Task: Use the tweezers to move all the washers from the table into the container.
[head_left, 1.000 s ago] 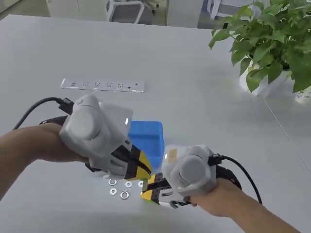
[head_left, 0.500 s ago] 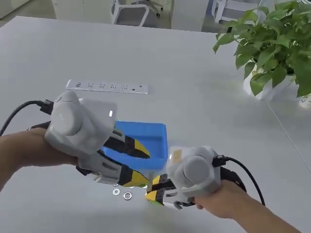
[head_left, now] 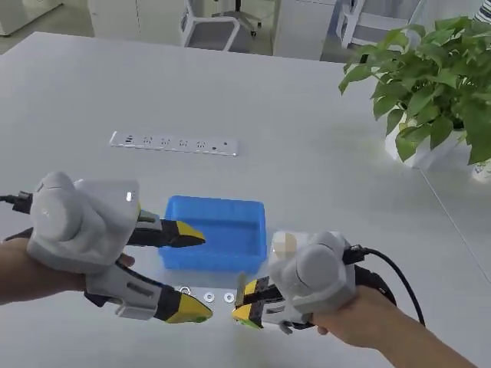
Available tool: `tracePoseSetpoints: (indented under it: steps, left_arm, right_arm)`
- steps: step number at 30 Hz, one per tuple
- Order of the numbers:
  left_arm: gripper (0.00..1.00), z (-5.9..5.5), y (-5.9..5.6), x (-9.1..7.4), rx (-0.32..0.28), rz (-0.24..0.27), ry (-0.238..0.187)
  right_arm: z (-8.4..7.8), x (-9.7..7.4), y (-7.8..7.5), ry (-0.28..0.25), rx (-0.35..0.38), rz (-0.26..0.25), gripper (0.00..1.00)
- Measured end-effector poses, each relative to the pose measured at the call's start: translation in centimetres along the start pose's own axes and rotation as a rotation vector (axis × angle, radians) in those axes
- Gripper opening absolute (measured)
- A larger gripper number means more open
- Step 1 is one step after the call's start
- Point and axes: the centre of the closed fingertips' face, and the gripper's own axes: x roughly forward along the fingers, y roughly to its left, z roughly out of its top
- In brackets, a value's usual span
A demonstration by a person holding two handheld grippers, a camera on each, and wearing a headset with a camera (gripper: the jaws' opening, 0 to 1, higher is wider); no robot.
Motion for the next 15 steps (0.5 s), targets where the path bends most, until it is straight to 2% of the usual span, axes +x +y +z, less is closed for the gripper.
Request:
tracePoseSetpoints:
  steps: [5, 15]
  left_arm:
    - [0.72, 0.0, 0.2, -0.9, -0.038, 0.027, -0.025]
    - [0.84, -1.0, 0.2, -2.3, -0.084, 0.075, -0.03]
  right_arm:
    - [0.8, -0.9, 0.0, 0.005, -0.012, 0.006, 0.08]
    - [2.7, -2.7, -0.2, 0.001, -0.036, 0.015, 0.08]
